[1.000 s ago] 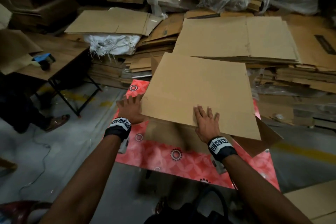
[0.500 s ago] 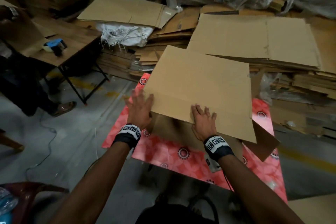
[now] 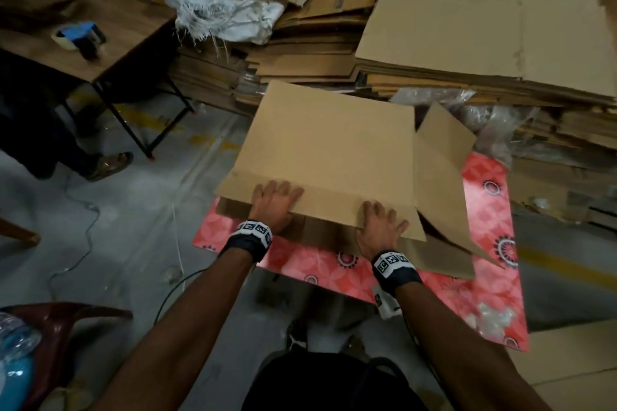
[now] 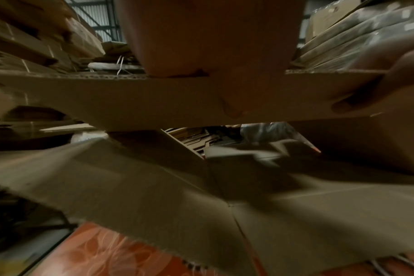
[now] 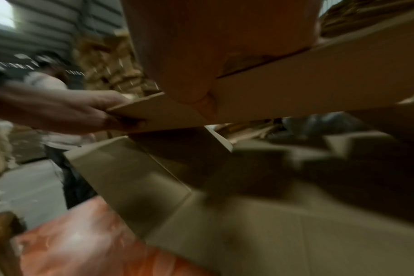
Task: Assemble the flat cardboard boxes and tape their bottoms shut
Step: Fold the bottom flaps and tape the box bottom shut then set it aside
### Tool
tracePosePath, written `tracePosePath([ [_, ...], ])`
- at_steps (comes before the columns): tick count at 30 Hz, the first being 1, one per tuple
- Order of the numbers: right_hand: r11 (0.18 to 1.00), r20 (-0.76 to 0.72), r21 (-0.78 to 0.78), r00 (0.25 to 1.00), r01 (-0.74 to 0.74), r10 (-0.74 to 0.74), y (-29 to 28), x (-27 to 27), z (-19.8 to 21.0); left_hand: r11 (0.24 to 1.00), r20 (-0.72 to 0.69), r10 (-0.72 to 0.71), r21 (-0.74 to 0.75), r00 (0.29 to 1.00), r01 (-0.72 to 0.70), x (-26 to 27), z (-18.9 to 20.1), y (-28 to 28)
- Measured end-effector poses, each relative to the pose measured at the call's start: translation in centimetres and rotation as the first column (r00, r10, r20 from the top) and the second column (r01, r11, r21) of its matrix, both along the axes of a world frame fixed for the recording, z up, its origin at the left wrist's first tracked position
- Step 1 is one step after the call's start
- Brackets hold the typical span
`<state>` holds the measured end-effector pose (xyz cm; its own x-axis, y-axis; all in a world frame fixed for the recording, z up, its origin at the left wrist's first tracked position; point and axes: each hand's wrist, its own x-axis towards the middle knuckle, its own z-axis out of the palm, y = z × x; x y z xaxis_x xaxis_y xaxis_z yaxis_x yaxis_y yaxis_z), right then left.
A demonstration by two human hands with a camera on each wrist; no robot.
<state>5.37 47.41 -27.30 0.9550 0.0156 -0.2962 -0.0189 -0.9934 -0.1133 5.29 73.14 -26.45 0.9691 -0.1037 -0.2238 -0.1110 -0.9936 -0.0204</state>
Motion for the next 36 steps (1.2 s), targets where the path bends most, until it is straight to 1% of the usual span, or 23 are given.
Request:
tracePosePath([
  [2,1.0,-0.068,-0.006,0.998,-0.013,0.013,-0.1,0.0,-2.0,0.997,-0.061,-0.074,-0.003,0.995,0.074,-0.1,-1.5,-0.4],
  [4,1.0,-0.124,0.001,0.992,-0.023,0.023,0.0,0.0,-3.7,0.99,-0.135,-0.141,-0.038,0.981,0.137,-0.5,-3.1,-1.7],
  [7,0.999,-0.183,0.02,0.983,-0.031,0.034,0.0,-0.5,-6.1,0.984,-0.199,-0.163,-0.101,0.966,0.145,-1.3,-6.0,-4.2],
  [10,0.997,-0.237,0.019,0.969,-0.072,0.075,-0.4,-1.2,-7.9,0.983,-0.221,-0.168,-0.117,0.961,0.145,-2.0,-8.3,-6.2],
  [14,0.99,-0.294,0.051,0.945,-0.134,0.143,-1.5,-1.6,-9.2,0.987,-0.264,-0.159,-0.054,0.951,0.15,-2.4,-10.2,-7.5],
  [18,0.982,-0.297,0.118,0.938,-0.149,0.178,-3.4,-2.7,-10.7,0.986,-0.222,-0.168,-0.057,0.961,0.159,-2.6,-11.7,-8.0],
  [21,0.981,-0.285,0.112,0.94,-0.159,0.185,-4.3,-4.1,-11.7,0.968,-0.212,-0.24,0.022,0.947,0.25,-2.9,-12.5,-8.3],
  [23,0.981,-0.283,0.113,0.942,-0.155,0.182,-4.3,-4.6,-12.0,0.944,-0.199,-0.302,0.076,0.932,0.322,-3.0,-12.8,-8.6],
  [24,0.981,-0.285,0.111,0.941,-0.157,0.183,-4.3,-4.7,-11.9,0.938,-0.202,-0.319,0.073,0.926,0.339,-2.9,-12.9,-8.9],
  [26,0.981,-0.281,0.09,0.941,-0.172,0.191,-4.4,-4.8,-11.5,0.944,-0.238,-0.306,0.048,0.922,0.325,-3.0,-13.1,-9.5],
  [28,0.979,-0.24,0.058,0.949,-0.196,0.205,-4.7,-4.9,-11.0,0.954,-0.25,-0.278,0.041,0.927,0.297,-3.2,-12.7,-9.9],
  [33,0.963,-0.1,-0.016,0.959,-0.269,0.267,-5.8,-4.7,-9.4,0.965,-0.216,-0.26,-0.015,0.941,0.263,-2.7,-10.1,-9.5],
  [36,0.964,-0.005,-0.07,0.966,-0.258,0.259,-5.5,-4.0,-7.4,0.94,-0.16,-0.341,-0.043,0.926,0.339,-1.1,-6.8,-9.1],
])
